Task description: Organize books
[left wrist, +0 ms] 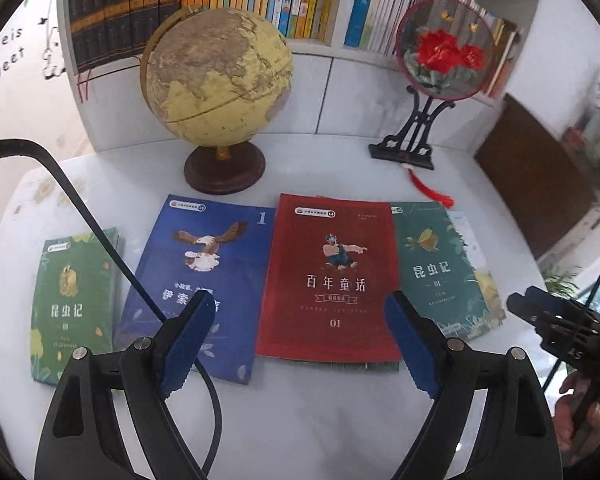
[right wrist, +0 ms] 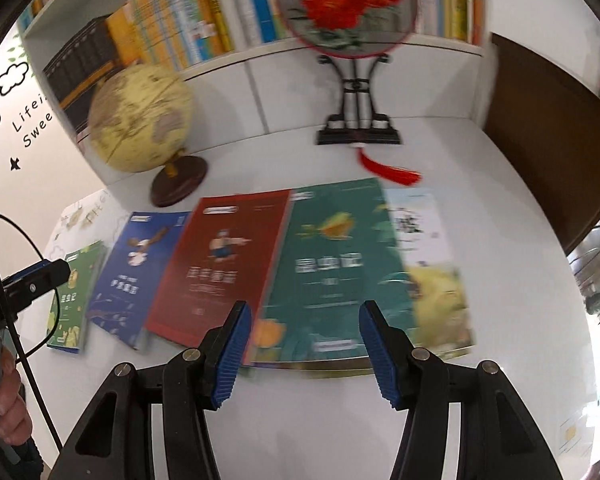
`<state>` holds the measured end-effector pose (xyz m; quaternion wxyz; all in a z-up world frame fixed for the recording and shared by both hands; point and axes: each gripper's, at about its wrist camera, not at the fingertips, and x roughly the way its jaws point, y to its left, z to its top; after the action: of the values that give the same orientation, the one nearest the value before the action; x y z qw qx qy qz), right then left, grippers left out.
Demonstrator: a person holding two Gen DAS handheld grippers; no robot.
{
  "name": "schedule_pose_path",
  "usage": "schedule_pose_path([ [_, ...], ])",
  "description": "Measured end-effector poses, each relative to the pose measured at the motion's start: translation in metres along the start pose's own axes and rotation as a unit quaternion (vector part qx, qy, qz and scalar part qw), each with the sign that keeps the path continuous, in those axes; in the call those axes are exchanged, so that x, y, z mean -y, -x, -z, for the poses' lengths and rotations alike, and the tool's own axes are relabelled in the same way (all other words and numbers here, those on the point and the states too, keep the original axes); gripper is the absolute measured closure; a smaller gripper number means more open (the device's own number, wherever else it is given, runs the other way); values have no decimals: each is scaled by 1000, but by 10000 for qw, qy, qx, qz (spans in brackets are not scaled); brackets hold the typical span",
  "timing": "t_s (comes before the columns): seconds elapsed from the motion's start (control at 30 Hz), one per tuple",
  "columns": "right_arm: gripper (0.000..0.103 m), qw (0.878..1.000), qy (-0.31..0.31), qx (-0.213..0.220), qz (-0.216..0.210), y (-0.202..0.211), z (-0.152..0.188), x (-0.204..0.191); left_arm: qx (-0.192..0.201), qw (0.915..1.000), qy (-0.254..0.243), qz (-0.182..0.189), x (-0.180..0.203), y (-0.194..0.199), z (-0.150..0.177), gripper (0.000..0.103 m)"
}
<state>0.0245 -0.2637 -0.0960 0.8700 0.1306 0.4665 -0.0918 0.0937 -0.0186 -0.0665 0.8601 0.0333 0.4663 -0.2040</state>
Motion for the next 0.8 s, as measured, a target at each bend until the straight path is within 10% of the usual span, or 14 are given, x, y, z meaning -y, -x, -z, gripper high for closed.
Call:
schedule_pose_path([
  [0.3,48,9990,160,-212,-357,-18,-22,40,-349,9988,122,-316,23,-21,7,17],
  [0.8,48,9988,480,-119,-20,-57,-46,-24,-557,9980,-266,-103,-30,-71,-14,18],
])
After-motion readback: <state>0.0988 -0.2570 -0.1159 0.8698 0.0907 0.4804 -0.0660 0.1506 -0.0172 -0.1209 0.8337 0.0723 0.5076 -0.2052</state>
